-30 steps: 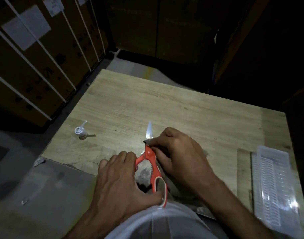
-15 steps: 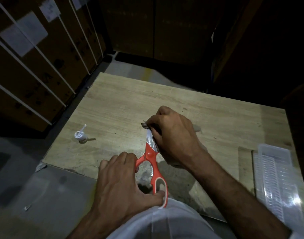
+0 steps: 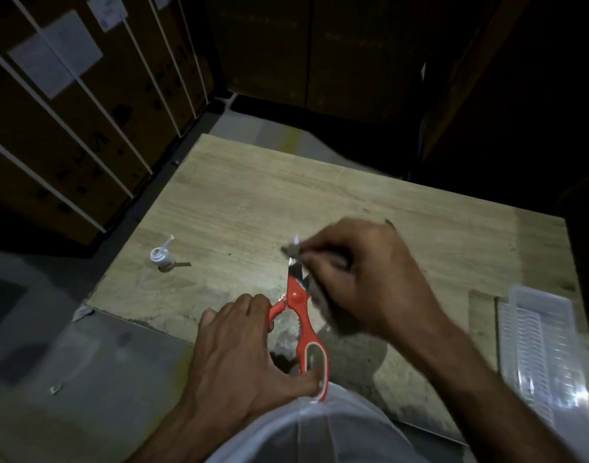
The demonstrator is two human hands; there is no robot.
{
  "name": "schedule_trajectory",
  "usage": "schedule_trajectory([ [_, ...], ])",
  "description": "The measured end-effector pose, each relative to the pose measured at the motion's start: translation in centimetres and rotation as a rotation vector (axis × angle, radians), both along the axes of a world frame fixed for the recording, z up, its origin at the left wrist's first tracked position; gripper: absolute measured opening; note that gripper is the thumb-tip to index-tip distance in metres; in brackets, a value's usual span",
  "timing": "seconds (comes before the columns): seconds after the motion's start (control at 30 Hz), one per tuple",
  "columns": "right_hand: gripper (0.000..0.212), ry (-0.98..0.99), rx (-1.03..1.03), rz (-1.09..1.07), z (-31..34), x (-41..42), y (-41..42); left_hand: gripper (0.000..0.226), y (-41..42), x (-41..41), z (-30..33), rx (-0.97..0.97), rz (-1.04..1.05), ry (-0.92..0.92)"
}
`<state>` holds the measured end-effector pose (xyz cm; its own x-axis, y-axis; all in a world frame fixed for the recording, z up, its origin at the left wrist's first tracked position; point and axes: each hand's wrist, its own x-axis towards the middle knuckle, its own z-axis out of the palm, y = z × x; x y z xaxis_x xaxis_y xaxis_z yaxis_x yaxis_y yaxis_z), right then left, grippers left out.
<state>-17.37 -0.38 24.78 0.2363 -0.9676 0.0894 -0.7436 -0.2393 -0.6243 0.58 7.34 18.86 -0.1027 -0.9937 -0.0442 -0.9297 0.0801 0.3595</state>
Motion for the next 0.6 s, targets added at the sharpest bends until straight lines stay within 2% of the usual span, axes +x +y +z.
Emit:
schedule_trajectory([
  [0.1,0.022,0.134,0.029,0.087,-2.5,1.7,1.8,0.066,-0.2,-0.1,-0.1,0.025,-0.006,0.018],
  [0.4,0.02,0.137,-0.082,-0.004,-3.7,1.9,-1.7,0.059,-0.6,-0.7,-0.4,-0.067,0.006,0.018],
  [0.6,0.02,0.181,-0.139,-0.044,-3.9,1.3,-4.0,0.069,-1.2,-0.4,-1.0,-0.036,-0.036,-0.003],
])
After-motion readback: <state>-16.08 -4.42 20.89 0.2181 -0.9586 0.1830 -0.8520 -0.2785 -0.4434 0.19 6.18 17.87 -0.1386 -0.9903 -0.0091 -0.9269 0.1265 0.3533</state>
